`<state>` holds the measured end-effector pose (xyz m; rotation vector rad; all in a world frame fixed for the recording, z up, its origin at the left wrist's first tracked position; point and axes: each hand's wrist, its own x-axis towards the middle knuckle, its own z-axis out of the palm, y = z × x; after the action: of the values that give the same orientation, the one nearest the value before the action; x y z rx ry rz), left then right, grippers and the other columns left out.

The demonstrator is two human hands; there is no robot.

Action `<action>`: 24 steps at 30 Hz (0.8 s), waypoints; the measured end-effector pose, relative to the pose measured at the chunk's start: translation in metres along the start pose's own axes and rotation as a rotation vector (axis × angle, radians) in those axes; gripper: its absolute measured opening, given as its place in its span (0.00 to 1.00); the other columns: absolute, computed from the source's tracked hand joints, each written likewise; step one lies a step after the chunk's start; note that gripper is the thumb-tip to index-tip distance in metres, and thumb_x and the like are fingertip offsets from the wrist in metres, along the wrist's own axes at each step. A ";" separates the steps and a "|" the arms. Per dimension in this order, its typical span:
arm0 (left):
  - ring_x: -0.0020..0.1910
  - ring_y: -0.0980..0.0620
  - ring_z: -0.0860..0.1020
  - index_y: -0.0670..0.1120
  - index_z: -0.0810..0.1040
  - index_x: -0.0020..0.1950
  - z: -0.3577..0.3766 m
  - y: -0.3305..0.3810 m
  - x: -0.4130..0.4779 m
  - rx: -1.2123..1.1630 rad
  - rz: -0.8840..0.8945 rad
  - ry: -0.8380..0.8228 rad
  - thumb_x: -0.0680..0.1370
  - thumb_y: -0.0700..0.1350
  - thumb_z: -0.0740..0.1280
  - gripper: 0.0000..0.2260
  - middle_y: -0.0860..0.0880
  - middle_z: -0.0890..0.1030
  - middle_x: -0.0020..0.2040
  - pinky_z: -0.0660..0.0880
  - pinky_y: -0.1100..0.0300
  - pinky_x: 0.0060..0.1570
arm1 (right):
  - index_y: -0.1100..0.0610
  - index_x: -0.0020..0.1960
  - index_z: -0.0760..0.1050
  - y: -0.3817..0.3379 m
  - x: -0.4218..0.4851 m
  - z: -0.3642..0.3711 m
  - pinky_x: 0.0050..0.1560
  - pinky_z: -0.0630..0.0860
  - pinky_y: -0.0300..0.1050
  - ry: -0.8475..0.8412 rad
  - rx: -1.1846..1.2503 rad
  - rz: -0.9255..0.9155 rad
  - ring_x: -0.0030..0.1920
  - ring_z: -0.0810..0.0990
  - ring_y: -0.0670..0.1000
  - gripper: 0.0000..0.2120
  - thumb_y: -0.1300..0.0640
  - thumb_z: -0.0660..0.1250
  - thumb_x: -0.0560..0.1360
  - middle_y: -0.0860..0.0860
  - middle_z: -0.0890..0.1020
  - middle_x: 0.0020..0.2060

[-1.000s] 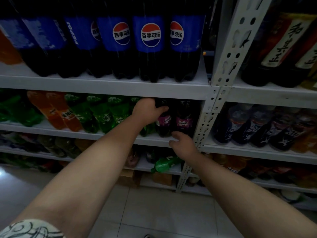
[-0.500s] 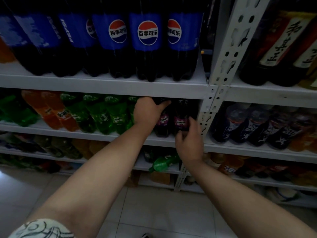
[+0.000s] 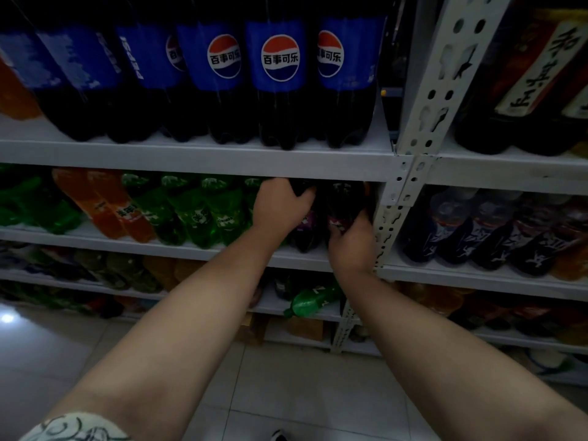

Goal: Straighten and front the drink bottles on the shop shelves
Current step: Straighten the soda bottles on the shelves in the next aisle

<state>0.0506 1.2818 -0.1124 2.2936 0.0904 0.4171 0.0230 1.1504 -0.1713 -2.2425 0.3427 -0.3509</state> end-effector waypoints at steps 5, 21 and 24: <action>0.33 0.50 0.78 0.43 0.79 0.40 0.008 0.000 0.000 0.057 -0.016 0.119 0.69 0.60 0.74 0.20 0.47 0.79 0.35 0.72 0.61 0.30 | 0.56 0.66 0.68 0.002 -0.003 0.004 0.49 0.75 0.48 0.060 -0.005 0.038 0.56 0.78 0.57 0.23 0.49 0.68 0.75 0.56 0.78 0.57; 0.42 0.44 0.79 0.39 0.78 0.52 -0.009 -0.008 0.014 0.006 -0.056 -0.226 0.78 0.51 0.66 0.14 0.40 0.80 0.42 0.78 0.55 0.43 | 0.55 0.71 0.62 0.013 -0.014 0.007 0.52 0.75 0.50 0.031 -0.029 0.014 0.57 0.77 0.57 0.29 0.51 0.69 0.74 0.56 0.76 0.59; 0.39 0.46 0.80 0.40 0.79 0.46 -0.008 -0.009 0.012 -0.017 -0.051 -0.167 0.74 0.52 0.70 0.15 0.43 0.81 0.38 0.79 0.53 0.40 | 0.55 0.73 0.62 0.013 -0.019 0.010 0.58 0.74 0.53 0.053 -0.025 0.053 0.63 0.73 0.56 0.29 0.50 0.67 0.75 0.55 0.73 0.65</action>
<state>0.0598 1.2962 -0.1105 2.2945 0.0606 0.1982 0.0071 1.1562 -0.1907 -2.2469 0.4354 -0.3802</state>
